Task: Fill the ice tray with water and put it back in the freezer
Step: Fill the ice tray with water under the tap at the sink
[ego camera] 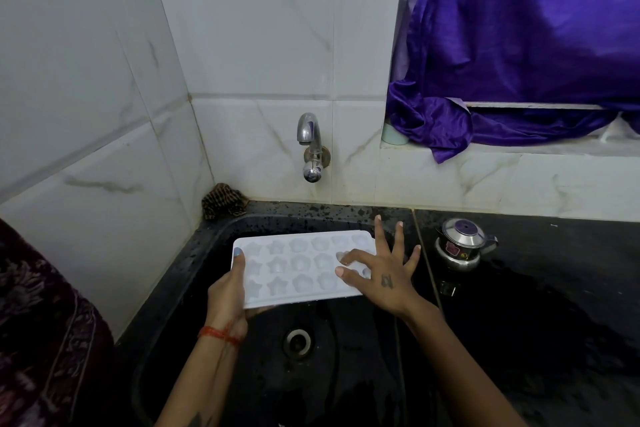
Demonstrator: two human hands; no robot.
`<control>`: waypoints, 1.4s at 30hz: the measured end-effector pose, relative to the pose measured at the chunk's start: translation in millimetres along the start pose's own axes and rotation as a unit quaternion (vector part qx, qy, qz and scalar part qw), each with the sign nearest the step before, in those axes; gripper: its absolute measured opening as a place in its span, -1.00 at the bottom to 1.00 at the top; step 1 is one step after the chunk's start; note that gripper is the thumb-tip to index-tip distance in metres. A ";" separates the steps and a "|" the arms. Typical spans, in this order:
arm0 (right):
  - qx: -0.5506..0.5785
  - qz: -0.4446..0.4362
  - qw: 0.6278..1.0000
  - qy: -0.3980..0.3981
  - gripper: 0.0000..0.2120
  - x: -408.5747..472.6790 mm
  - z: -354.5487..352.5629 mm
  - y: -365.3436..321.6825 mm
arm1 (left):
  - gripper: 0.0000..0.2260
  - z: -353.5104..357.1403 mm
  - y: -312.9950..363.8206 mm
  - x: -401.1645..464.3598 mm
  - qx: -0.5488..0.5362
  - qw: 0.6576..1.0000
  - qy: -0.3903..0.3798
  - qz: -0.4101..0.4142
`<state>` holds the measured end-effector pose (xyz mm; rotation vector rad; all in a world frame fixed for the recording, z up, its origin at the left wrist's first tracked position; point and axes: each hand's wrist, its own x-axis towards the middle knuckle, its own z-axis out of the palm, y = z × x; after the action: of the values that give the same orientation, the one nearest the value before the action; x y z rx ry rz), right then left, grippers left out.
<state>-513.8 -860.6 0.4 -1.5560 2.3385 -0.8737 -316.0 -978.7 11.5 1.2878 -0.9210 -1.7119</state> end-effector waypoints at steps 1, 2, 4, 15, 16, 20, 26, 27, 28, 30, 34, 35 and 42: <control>-0.010 -0.001 1.000 0.003 -0.81 -0.2 -0.5 0.3 | -0.67 0.1 0.0 -0.1 0.002 1.000 0.000 0.000; -0.026 -0.004 1.000 0.008 -0.80 -0.1 -0.4 0.7 | -0.67 0.2 0.0 -0.2 0.001 1.000 0.000 0.001; -0.073 -0.017 0.997 0.025 -0.72 0.4 0.4 1.2 | -0.67 0.5 0.0 -0.2 0.000 1.000 0.001 0.001; -0.073 -0.015 0.997 0.010 -0.68 -1.3 1.0 -6.5 | -0.66 -0.9 1.1 -1.0 0.002 1.000 -0.001 0.000; -0.055 -0.011 0.998 0.005 -0.71 -1.4 0.1 -7.9 | -0.66 -0.9 0.9 -1.0 0.002 1.000 0.000 0.000; -0.042 -0.022 0.999 0.014 -0.81 -1.7 -1.8 -15.7 | -0.66 -1.4 0.0 -1.5 -0.004 1.000 0.000 0.000; -0.147 -0.071 0.987 0.001 -0.76 -2.5 2.2 -27.0 | -0.67 0.9 -2.3 -3.2 0.001 1.000 -0.005 0.006; -0.158 -0.071 0.985 -0.006 -0.73 -2.6 3.1 -28.7 | -0.68 1.1 -2.6 -3.3 0.002 1.000 -0.006 0.005; -0.161 -0.069 0.984 -0.013 -0.71 -2.8 3.5 -30.2 | -0.68 1.1 -2.7 -3.2 0.002 1.000 -0.008 0.005; -0.151 -0.068 0.986 -0.026 -0.69 -3.2 3.3 -32.2 | -0.68 0.8 -2.4 -3.0 0.004 1.000 -0.009 0.005; -0.141 -0.065 0.987 -0.043 -0.70 -3.8 0.8 -32.6 | -0.68 0.3 -2.9 -2.4 0.003 1.000 -0.007 0.007; -0.140 -0.063 0.987 -0.042 -0.71 -3.6 0.4 -32.5 | -0.68 0.2 -3.4 -2.4 0.003 1.000 -0.007 0.007; -0.166 -0.051 0.985 -0.010 -0.75 -3.5 3.3 -27.2 | -0.69 1.1 -4.2 -3.1 0.003 1.000 -0.008 0.010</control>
<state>-489.7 -866.1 12.8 -1.8132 2.5066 -0.5001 -317.1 -974.0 9.2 1.2661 -0.9455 -1.7090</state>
